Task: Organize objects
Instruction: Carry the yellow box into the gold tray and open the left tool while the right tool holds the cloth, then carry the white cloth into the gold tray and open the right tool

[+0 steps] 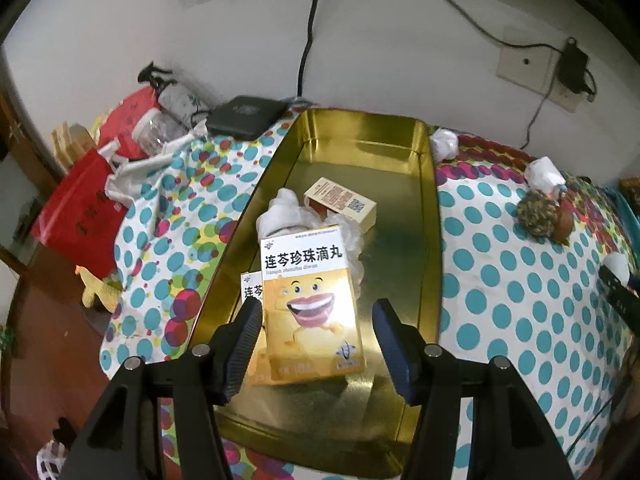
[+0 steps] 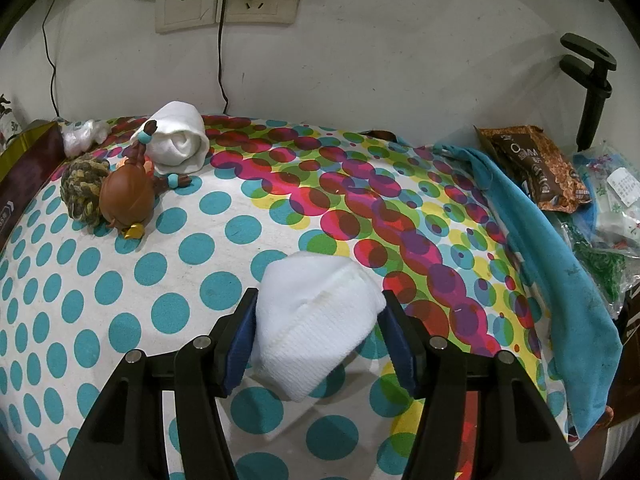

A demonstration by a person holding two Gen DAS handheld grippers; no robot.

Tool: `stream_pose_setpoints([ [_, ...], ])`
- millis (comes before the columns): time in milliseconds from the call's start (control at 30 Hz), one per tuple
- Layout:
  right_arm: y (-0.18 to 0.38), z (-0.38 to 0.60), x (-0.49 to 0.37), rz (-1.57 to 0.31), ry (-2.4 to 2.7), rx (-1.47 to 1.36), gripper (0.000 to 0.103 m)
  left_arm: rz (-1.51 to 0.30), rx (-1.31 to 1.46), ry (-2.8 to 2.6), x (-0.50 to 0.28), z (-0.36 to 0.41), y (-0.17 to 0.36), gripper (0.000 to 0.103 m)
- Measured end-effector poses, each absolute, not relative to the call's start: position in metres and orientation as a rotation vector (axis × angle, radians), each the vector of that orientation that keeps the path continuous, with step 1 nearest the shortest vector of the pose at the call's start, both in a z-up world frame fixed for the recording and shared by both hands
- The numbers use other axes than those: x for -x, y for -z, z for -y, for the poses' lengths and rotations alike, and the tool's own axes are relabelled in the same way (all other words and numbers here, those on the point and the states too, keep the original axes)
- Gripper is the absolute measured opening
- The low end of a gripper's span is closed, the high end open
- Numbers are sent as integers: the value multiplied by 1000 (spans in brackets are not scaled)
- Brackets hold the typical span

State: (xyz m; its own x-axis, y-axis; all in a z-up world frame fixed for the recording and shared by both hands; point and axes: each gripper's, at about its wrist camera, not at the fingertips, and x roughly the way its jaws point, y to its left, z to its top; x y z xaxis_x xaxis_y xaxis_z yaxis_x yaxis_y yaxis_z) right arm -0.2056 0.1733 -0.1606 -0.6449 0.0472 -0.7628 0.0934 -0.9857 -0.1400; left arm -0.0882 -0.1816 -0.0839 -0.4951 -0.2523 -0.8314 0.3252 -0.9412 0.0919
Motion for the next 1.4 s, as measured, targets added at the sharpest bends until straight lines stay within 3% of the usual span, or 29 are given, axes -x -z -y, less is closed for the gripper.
stream_pose_setpoints([
  [400,161,-171,206,-265,2818,-1314,57,-87,-1188,2594,34,151,41,59],
  [700,160,-171,205,-278,2805,-1315,55,-191,-1210,2650,-7,138,39,60],
  [900,159,-170,205,-282,2806,-1309,50,-214,-1188,2613,-31,152,47,60],
  [1233,159,-165,204,-349,2828,-1305,49,-356,-1145,2511,-68,211,63,60],
  [1400,159,-168,205,-359,2832,-1281,48,-339,-1110,2424,-87,237,73,60],
])
